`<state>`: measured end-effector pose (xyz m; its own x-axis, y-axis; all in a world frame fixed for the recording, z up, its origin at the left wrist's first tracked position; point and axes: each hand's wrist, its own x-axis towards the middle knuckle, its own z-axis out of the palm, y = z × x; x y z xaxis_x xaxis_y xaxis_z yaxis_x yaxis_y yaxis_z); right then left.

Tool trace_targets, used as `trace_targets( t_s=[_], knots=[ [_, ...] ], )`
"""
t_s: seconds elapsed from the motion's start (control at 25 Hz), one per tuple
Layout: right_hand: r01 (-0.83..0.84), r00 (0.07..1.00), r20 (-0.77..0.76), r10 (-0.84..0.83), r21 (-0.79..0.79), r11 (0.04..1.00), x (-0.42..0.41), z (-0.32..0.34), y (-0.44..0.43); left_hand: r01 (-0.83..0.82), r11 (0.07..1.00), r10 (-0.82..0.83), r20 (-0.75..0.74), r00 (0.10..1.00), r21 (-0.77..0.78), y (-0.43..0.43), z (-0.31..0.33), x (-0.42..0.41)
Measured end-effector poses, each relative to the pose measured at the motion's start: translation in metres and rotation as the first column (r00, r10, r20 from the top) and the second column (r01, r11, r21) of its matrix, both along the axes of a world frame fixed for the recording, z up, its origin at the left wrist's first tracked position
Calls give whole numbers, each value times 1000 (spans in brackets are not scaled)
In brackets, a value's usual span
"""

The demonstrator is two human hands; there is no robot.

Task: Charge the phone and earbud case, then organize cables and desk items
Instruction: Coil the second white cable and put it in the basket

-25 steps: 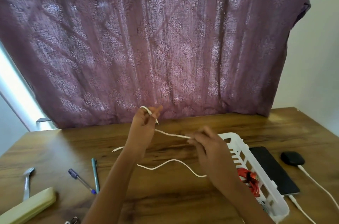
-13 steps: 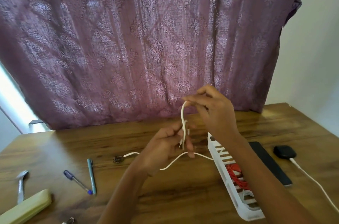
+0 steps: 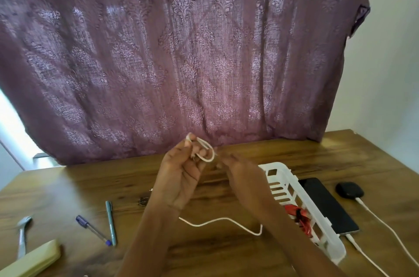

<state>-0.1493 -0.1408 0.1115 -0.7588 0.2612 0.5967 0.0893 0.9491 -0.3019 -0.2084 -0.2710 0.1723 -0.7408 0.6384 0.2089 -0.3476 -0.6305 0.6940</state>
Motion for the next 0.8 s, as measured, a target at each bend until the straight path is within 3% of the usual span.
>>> trace_targets(
  t_s=[0.08,0.16,0.28,0.36,0.56,0.8],
  knots=[
    [26,1000,9,-28,185,982,11,-12,-11,-104,994,104,-9,995,-27,-3,-2,-10],
    [-35,999,4,35,271,962,22,-17,-17,-186,978,181,-59,982,-97,-7,-7,-18],
    [-114,991,-27,133,358,927,36,-8,-20,-309,914,235,-280,931,-262,-6,-20,-22],
    [-106,977,-136,167,370,923,38,8,-20,-389,848,204,-456,867,-360,-3,-31,-19],
    [-136,913,-343,220,252,958,32,52,-1,-273,836,-66,-581,811,-476,0,-32,6],
    [-358,886,-385,258,-217,908,14,64,29,-47,875,-203,-455,867,-481,1,-13,26]
  ],
)
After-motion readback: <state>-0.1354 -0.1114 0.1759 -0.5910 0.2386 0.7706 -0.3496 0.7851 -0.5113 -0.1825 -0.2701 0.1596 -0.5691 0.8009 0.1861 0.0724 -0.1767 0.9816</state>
